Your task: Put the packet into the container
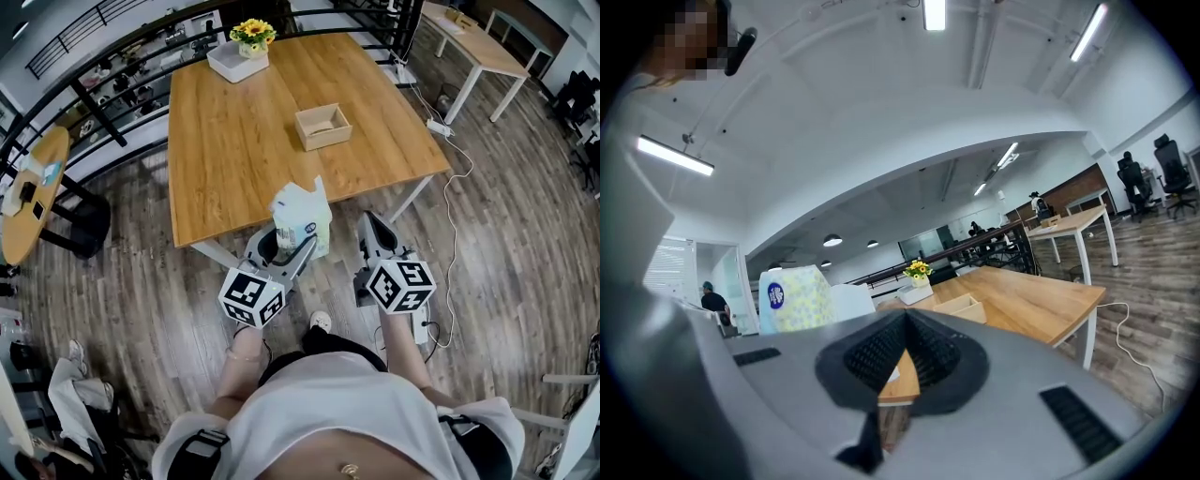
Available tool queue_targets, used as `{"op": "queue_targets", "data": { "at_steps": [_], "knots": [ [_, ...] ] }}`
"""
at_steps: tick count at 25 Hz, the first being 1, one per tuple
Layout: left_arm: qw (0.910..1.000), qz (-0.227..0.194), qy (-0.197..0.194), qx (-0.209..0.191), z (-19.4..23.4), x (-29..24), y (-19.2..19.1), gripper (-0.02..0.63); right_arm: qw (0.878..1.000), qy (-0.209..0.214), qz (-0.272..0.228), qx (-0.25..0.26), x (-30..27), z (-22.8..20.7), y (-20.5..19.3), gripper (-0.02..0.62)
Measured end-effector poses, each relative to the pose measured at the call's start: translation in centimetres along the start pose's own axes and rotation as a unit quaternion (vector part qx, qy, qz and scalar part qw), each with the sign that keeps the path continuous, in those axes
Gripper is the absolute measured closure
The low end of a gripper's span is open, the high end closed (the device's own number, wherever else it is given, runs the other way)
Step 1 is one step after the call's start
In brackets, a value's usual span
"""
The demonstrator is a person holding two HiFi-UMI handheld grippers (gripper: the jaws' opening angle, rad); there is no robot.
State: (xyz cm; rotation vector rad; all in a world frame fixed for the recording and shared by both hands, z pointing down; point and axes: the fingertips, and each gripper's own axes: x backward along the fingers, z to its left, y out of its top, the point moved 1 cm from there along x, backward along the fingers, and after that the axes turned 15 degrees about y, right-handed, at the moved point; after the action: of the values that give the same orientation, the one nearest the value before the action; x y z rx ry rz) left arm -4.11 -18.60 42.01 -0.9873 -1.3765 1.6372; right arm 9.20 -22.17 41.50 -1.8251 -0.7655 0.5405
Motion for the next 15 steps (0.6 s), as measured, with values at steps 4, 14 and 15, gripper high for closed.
{"op": "queue_targets", "data": {
  "at_steps": [4,14,15],
  "knots": [
    [1.0000,0.001,0.000,-0.003,0.0,-1.9,-0.1,0.371,1.000,0.004,-0.003,-0.009,-0.9,-1.9,0.2,0.583],
    [1.0000,-0.004,0.002,-0.008,0.0,-4.4,0.8,0.371,1.000,0.010,-0.003,-0.023,-1.7,-3.8,0.9,0.583],
    [0.9999,-0.003,0.003,-0.010,0.0,-4.6,0.9,0.371,1.000,0.010,-0.003,-0.024,-1.7,-3.8,0.7,0.583]
  ]
}}
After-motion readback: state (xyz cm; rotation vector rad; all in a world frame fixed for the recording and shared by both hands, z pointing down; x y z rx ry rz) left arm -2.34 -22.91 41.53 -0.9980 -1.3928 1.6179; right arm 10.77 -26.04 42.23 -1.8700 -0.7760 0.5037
